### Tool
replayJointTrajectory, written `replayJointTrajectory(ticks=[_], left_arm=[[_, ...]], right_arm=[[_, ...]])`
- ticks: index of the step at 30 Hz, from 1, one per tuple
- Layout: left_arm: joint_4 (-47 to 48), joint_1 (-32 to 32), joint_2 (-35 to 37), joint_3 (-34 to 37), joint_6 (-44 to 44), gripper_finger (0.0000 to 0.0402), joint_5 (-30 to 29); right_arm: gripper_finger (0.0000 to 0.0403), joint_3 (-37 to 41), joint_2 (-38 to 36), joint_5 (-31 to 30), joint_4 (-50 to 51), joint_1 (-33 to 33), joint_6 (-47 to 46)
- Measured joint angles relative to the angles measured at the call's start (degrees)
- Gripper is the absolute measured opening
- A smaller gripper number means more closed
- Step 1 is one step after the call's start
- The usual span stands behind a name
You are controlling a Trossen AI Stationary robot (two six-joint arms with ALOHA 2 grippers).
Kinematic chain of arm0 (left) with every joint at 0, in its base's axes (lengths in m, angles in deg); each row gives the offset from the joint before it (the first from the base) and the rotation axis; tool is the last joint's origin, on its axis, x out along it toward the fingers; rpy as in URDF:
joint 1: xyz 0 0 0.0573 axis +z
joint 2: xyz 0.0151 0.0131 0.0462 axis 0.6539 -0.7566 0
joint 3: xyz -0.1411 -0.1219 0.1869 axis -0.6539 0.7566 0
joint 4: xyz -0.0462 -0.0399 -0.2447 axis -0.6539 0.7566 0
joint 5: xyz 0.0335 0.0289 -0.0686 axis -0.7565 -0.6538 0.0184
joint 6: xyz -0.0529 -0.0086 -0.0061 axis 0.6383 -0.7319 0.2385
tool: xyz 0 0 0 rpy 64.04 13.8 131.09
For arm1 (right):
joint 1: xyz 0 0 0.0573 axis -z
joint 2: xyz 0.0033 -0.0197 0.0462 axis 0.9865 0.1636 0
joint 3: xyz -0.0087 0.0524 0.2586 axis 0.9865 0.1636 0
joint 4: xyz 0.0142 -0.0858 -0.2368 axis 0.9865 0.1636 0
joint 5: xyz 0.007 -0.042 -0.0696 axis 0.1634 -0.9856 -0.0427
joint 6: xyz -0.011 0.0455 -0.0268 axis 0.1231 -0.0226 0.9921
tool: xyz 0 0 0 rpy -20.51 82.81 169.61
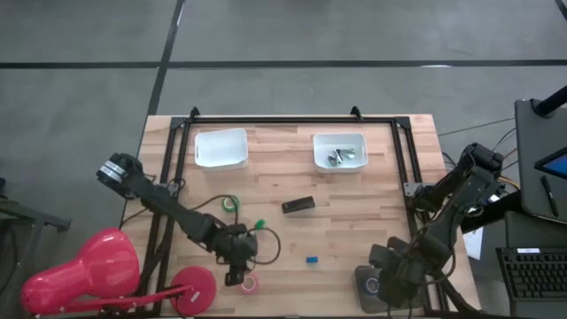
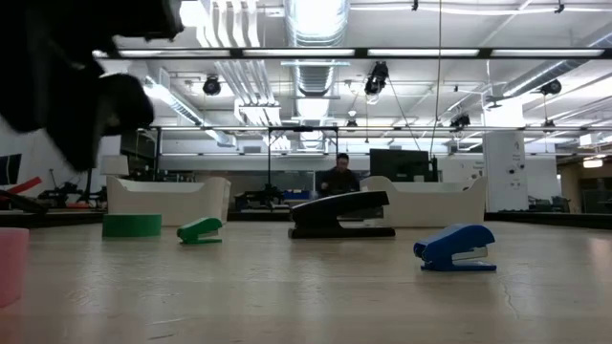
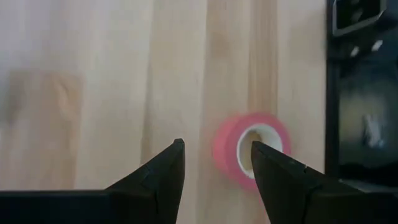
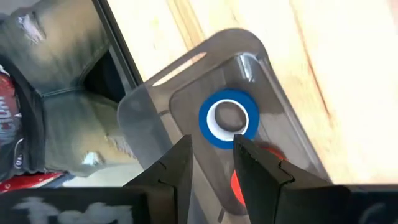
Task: Pick and place Stapler, Stapler remover, tape
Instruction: Put the pink tape into the black bin
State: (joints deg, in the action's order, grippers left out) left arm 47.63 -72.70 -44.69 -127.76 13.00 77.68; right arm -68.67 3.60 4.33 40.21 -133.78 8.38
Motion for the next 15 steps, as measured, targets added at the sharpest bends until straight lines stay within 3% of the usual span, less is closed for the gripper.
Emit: replayJointTrajectory(ticks=[15], left_arm=[[-2.63,-1.98,-8.72,-0.42,2.71,0.0186,1.07]], right_arm=[[0.0098,0.04,-0.01,-2.28,-0.1,-0.04,1.79]])
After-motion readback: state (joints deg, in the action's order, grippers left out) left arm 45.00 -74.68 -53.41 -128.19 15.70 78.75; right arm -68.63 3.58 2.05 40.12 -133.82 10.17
